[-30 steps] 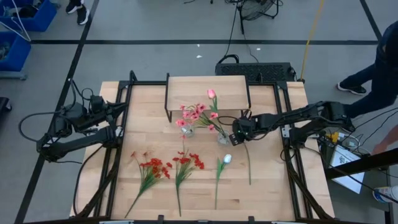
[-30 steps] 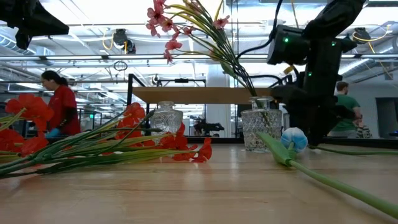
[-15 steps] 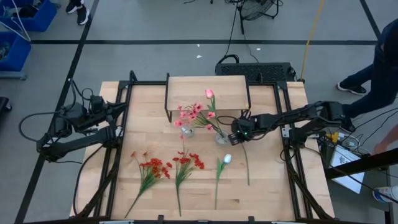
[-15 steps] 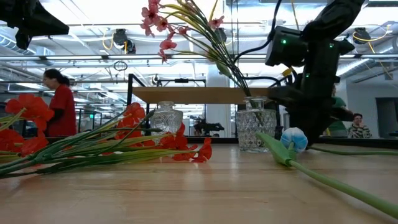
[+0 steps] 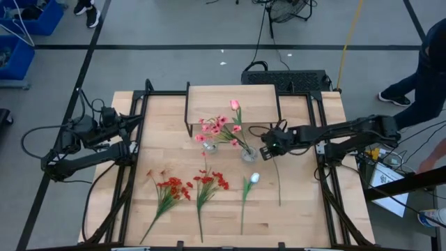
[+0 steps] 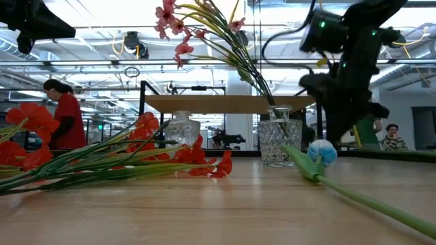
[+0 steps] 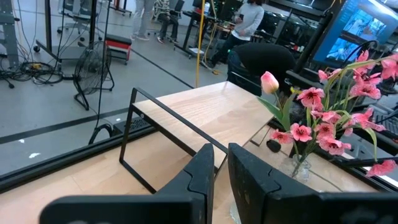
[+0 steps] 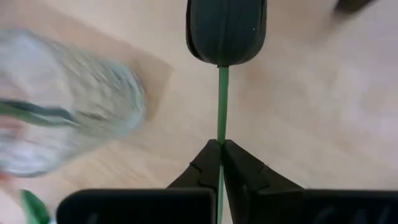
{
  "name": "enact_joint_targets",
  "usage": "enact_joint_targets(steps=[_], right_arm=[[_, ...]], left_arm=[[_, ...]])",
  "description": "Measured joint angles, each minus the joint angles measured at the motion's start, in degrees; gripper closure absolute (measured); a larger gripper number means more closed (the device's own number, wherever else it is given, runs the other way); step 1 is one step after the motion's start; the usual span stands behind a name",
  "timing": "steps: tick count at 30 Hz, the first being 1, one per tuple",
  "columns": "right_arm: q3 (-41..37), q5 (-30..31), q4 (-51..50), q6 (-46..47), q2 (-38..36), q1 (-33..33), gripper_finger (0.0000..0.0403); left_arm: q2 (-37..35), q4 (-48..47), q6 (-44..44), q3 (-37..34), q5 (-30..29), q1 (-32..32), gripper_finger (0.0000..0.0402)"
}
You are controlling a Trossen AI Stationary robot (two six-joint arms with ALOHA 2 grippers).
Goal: Pick and place flowers into a vace then onto a shelf
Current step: Put the black tulip into the right transparent vase
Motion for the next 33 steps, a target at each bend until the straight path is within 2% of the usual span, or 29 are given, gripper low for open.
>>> enact_joint_targets(steps=[5,10,16,19,25,33], right_arm=[[0.02,9.98,3.12,-2.18,-8.56,3.03,0.0401],[0.07,19.04,10.52,-16.67,-16.18,7.10,0.0402],[0.07,21.00,17.44,-21.90,-22.64,7.69,0.0402],[0.07,23.76,25.56,-31.10,-24.18,8.16,0.0402],[0.07,23.80,39.69,-55.29,-24.63,9.34,0.0403],[0.07,23.84,48.11,-66.71,-24.68,9.42,0.0403]], left_arm=[[0.00,0.00,0.00,0.00,-0.02,0.00,0.0350],[0.00,-0.01,0.00,0.00,0.00,0.00,0.0350],[0.00,-0.01,0.00,0.00,0.00,0.00,0.0350],[0.00,-0.01,0.00,-0.01,0.00,0.00,0.0350],[0.00,-0.01,0.00,-0.02,-0.02,0.00,0.0350],[0.00,-0.01,0.00,0.00,-0.02,0.00,0.0350]])
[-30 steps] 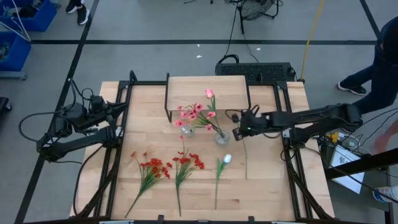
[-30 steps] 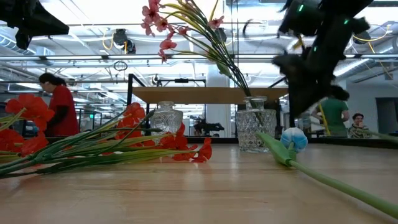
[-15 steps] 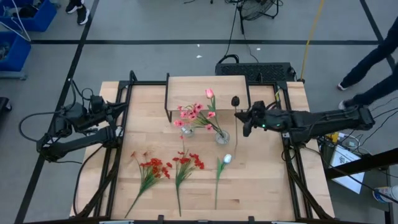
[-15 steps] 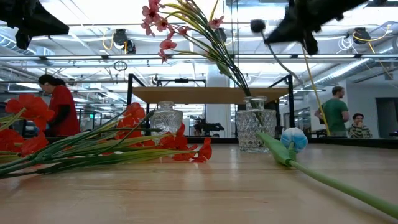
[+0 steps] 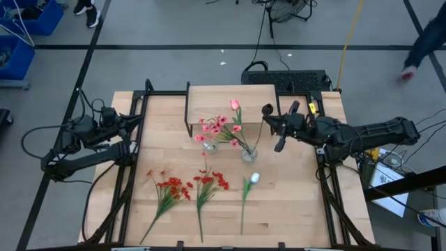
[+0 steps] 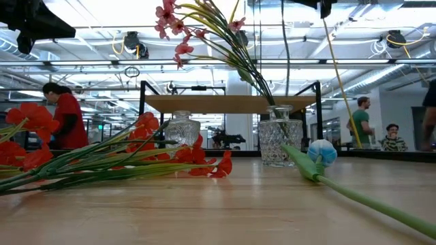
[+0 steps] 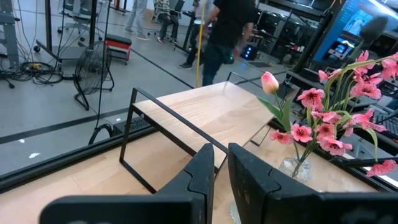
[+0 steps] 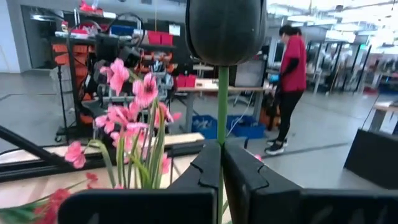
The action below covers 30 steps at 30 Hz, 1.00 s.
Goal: Pick and place flowers into a vace then onto a shelf
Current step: Put the black tulip into the right transparent vase
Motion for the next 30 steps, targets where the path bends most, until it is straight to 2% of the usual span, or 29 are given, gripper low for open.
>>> enact_joint_targets(steps=[12,18,22,30], right_arm=[[0.00,-0.58,-0.62,1.58,4.12,-1.03,0.0403],[0.00,-4.96,-0.65,2.80,8.22,-0.98,0.0403],[0.00,-5.96,-0.55,5.94,10.59,-0.96,0.0403],[0.00,-6.50,-0.52,6.55,15.35,-0.55,0.0403]], left_arm=[[0.00,0.00,0.00,-0.02,0.00,0.00,0.0350],[0.00,0.00,0.00,-0.02,0.00,-0.02,0.0350],[0.00,0.01,0.00,0.00,0.00,-0.01,0.0350],[0.00,0.00,0.00,0.00,0.02,0.00,0.0350]])
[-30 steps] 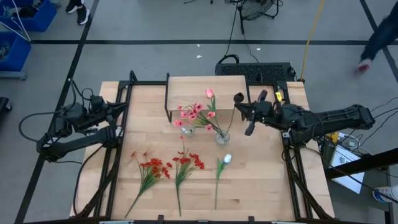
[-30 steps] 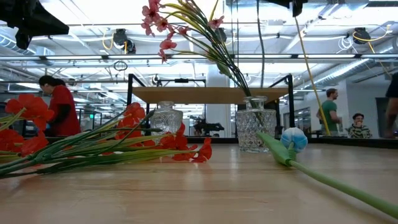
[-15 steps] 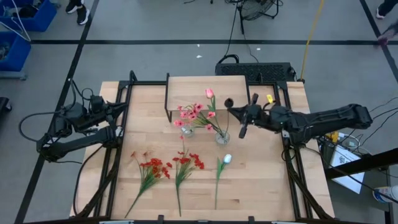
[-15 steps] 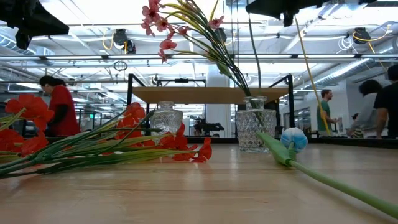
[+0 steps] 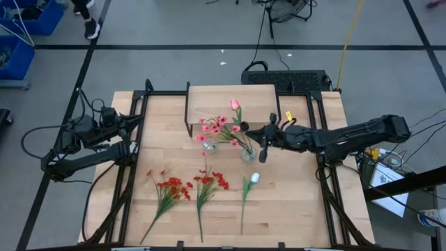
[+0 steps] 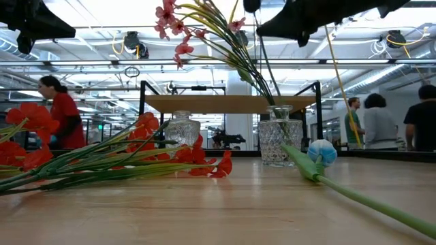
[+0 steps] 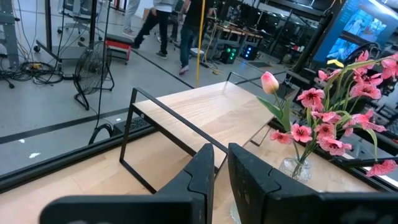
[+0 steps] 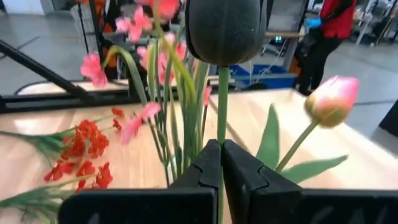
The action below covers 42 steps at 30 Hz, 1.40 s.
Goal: Pick and place flowers into a vace then onto a shelf
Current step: Put the black tulip into the right transparent vase
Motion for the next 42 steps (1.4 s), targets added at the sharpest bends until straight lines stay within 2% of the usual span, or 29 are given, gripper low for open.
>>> enact_joint_targets(steps=[6,13,18,33,42], right_arm=[[-1.31,0.15,1.11,2.85,2.64,-0.04,0.0403],[-7.22,0.04,13.08,5.60,3.05,0.00,0.0403],[-9.18,0.03,17.57,6.66,3.10,0.00,0.0403],[-9.25,0.24,17.11,7.10,2.08,1.94,0.0401],[-9.25,1.63,15.22,5.09,-0.78,6.49,0.0402]], left_arm=[[-0.01,0.00,0.00,0.00,0.00,-0.02,0.0350],[0.00,0.00,0.00,0.00,0.00,-0.02,0.0350],[0.00,0.00,0.00,0.00,0.00,0.00,0.0350],[0.00,0.00,0.00,0.00,-0.02,0.00,0.0350],[-0.02,0.00,0.00,0.00,0.03,0.00,0.0350]])
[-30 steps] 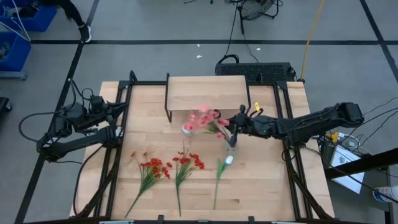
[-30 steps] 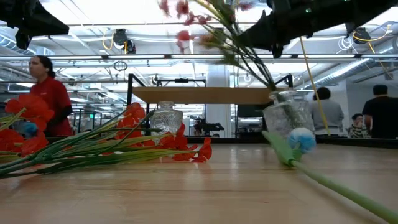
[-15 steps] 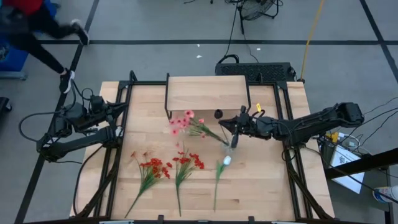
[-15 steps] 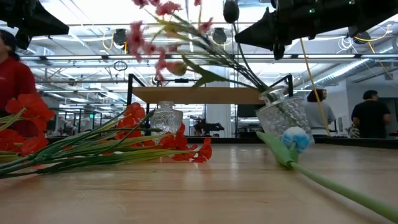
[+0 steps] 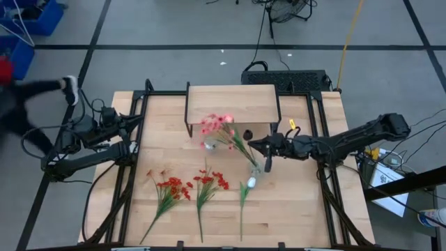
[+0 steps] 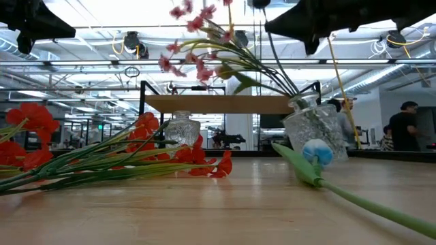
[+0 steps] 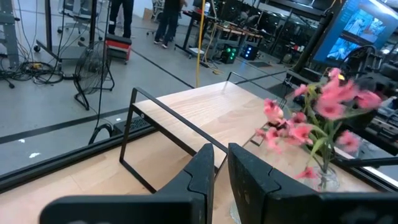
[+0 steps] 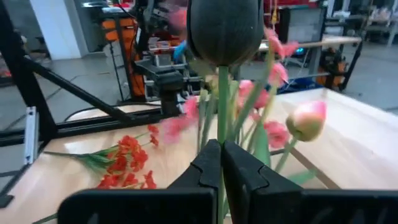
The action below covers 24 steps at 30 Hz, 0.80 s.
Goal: Pick and place flowers into a vace then onto a shelf
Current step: Put the black tulip into the right transparent vase
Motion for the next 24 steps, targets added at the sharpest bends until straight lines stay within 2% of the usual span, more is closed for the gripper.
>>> enact_joint_targets(steps=[2,12,24], right_arm=[[0.00,1.87,-0.89,-1.23,-0.47,1.53,0.0401],[0.02,3.48,-4.74,0.34,-0.89,6.54,0.0401],[0.02,3.64,-4.97,0.16,-0.89,7.72,0.0399]], left_arm=[[0.01,0.01,0.00,0.00,-0.03,0.00,0.0350],[0.02,0.02,0.00,0.00,-0.02,0.00,0.0350],[0.02,0.02,0.00,0.00,-0.02,0.00,0.0350]])
